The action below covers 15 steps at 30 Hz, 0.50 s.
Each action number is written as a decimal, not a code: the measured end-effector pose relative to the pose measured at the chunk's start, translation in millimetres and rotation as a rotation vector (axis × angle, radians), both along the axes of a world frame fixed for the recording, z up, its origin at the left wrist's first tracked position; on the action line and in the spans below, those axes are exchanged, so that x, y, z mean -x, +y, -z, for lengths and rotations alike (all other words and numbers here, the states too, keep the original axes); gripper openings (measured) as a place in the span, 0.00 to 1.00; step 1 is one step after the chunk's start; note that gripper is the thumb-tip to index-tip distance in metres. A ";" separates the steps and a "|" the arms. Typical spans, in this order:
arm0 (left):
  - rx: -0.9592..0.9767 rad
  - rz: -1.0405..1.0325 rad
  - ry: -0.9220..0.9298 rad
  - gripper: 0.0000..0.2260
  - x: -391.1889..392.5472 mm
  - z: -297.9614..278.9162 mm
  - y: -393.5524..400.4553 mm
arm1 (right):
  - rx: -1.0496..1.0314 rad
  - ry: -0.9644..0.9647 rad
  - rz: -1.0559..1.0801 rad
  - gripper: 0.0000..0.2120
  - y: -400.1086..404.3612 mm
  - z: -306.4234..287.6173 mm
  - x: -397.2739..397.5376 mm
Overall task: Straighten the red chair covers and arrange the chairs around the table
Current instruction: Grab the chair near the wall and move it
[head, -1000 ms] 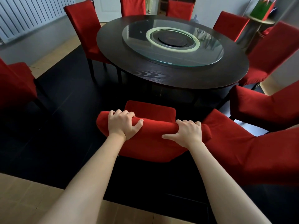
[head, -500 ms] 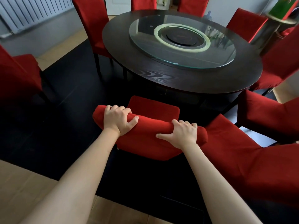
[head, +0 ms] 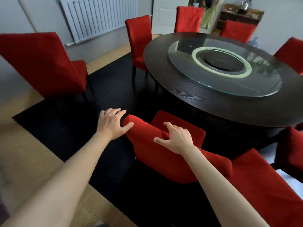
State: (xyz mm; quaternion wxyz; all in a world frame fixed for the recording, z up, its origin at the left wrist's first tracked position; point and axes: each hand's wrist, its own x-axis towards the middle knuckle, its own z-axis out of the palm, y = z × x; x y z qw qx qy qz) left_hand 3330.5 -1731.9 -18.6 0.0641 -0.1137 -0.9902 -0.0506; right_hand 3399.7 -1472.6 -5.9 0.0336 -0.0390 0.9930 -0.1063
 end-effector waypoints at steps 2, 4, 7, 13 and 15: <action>0.018 -0.065 -0.013 0.37 1.7 -3.1 -27.4 | -0.013 0.026 -0.056 0.41 -20.0 -5.8 22.4; 0.036 -0.118 -0.022 0.34 2.6 -3.6 -57.0 | -0.031 0.053 -0.106 0.40 -43.6 -10.6 43.3; 0.025 -0.197 -0.035 0.33 8.9 -7.0 -103.4 | -0.047 0.077 -0.166 0.40 -85.1 -16.3 76.7; 0.038 -0.283 -0.058 0.31 39.4 -13.1 -199.5 | -0.055 0.066 -0.256 0.37 -184.6 -18.7 145.0; 0.010 -0.328 -0.070 0.31 55.5 -14.1 -233.4 | -0.057 0.054 -0.278 0.36 -222.0 -16.6 169.4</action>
